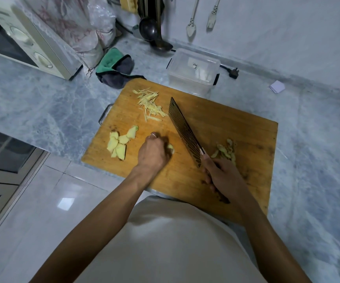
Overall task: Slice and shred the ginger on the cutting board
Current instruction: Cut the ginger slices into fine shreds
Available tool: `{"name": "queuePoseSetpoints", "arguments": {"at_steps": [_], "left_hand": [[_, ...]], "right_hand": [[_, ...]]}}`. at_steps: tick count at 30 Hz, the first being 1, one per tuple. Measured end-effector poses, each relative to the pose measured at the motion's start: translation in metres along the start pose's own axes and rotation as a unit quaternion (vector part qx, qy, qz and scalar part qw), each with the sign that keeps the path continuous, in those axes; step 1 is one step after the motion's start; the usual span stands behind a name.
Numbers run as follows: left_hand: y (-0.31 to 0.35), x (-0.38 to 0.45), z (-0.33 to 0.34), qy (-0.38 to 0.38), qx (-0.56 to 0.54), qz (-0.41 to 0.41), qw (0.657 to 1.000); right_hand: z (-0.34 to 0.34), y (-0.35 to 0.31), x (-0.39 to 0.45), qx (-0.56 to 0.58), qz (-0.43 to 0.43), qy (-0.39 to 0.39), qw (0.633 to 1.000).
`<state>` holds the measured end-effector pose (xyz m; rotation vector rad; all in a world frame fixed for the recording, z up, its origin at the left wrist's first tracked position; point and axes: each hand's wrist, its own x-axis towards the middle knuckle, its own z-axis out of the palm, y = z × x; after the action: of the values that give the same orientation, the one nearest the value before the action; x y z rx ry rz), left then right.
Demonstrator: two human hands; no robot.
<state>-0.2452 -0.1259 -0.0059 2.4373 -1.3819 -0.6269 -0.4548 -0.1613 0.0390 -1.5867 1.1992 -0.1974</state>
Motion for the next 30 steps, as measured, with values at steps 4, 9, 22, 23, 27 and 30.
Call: {"name": "queuePoseSetpoints", "arguments": {"at_steps": [4,9,22,23,27,30], "left_hand": [[0.002,0.002,0.000,-0.006,-0.071,-0.022,0.997],[-0.028,-0.005,-0.012,0.017,-0.333,-0.125,0.934],[-0.045,0.001,-0.020,0.012,-0.372,-0.189,0.909],[-0.044,-0.001,-0.017,0.027,-0.319,-0.167,0.933],[-0.047,-0.008,-0.015,0.069,-0.211,-0.153,0.963],[-0.045,-0.010,-0.015,0.062,-0.190,-0.173,0.964]], "right_hand": [[0.001,0.000,0.002,0.009,0.004,0.001,1.000],[0.001,0.000,0.007,-0.001,0.014,-0.003,1.000],[0.008,-0.011,0.014,0.023,-0.006,-0.031,0.999],[0.008,-0.011,0.014,0.025,-0.009,-0.032,0.999],[0.006,-0.008,0.013,0.033,-0.015,-0.032,0.999],[0.002,-0.004,0.012,0.028,-0.020,-0.034,0.999]]}}
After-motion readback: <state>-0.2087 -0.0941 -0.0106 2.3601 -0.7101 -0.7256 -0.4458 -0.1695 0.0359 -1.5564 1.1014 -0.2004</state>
